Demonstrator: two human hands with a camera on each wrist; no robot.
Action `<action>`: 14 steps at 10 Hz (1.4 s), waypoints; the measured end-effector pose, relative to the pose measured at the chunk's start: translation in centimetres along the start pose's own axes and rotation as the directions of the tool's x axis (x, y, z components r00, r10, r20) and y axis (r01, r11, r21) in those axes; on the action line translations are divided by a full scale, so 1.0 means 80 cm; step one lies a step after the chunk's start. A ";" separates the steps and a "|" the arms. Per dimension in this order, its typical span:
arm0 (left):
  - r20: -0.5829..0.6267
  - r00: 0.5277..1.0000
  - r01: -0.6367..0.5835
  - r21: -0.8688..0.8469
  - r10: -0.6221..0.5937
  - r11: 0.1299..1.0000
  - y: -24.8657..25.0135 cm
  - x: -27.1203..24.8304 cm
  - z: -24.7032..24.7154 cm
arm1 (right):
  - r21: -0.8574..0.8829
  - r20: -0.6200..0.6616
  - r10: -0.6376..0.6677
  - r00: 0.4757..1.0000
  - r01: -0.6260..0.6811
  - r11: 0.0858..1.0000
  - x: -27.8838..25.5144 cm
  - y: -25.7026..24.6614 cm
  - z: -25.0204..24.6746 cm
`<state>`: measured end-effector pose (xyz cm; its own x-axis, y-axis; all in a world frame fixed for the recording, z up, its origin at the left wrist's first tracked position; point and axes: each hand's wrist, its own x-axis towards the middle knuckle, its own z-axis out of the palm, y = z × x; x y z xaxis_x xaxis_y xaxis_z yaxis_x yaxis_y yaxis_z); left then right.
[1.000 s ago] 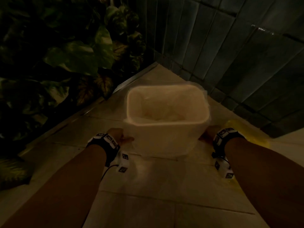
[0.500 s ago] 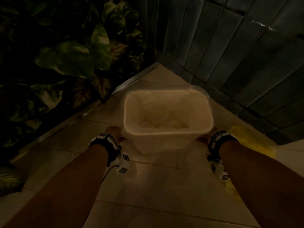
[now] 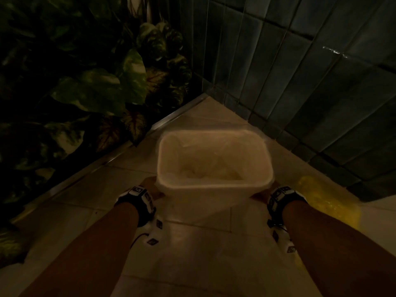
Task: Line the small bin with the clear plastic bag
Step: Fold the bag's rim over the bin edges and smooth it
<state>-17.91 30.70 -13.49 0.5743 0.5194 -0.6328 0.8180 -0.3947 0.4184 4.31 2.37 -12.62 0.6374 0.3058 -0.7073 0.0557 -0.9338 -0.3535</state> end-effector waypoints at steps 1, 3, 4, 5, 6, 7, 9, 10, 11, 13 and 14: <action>0.048 0.999 0.023 0.011 -0.023 1.000 -0.009 -0.014 -0.006 | 0.259 0.026 0.043 0.999 -0.048 0.965 -0.034 -0.006 -0.010; 0.090 0.994 -0.074 0.056 0.069 0.996 -0.003 -0.051 -0.001 | 0.053 0.036 -0.111 0.993 0.109 0.993 -0.061 -0.004 -0.015; 0.012 0.995 -0.097 -0.056 0.098 0.994 0.014 -0.054 0.009 | -0.028 -0.018 -0.090 0.996 0.090 0.996 -0.057 -0.004 -0.005; -0.053 0.996 -0.084 -0.121 0.078 0.989 0.019 -0.051 0.012 | 0.038 -0.125 -0.086 0.988 0.091 0.995 -0.060 -0.009 0.002; -0.089 0.995 -0.047 -0.119 0.037 0.992 0.018 -0.049 0.010 | -0.061 -0.199 -0.081 0.977 0.070 0.996 -0.070 -0.018 0.001; -0.107 0.994 -0.041 -0.103 0.030 0.994 0.019 -0.048 0.009 | -0.054 -0.159 -0.021 0.987 0.012 0.998 -0.062 -0.021 -0.002; -0.047 0.999 -0.024 -0.027 0.023 0.999 0.019 -0.044 0.011 | 0.110 -0.106 0.051 0.993 -0.039 0.993 -0.048 -0.017 -0.001; 0.003 1.000 -0.001 -0.025 0.001 1.000 0.011 -0.047 0.001 | 0.037 -0.091 0.005 0.996 -0.002 0.999 -0.042 0.000 -0.008; 0.056 0.998 -0.002 0.059 -0.002 0.998 0.001 -0.055 -0.019 | -0.014 -0.053 0.009 0.999 -0.010 1.000 -0.058 0.002 -0.022; 0.085 0.996 -0.048 0.251 0.028 0.967 0.003 -0.097 -0.075 | -0.188 -0.140 -0.095 0.986 0.068 0.980 -0.089 0.002 -0.061; 0.066 0.996 -0.068 0.262 0.053 0.963 0.015 -0.113 -0.104 | -0.101 -0.197 -0.110 0.974 0.091 0.991 -0.100 -0.001 -0.086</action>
<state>-21.87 31.84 -1.83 0.6133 0.4467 -0.6514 0.7398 -0.6138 0.2756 4.48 -1.31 -2.70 0.7664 0.3637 -0.5295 0.1907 -0.9160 -0.3530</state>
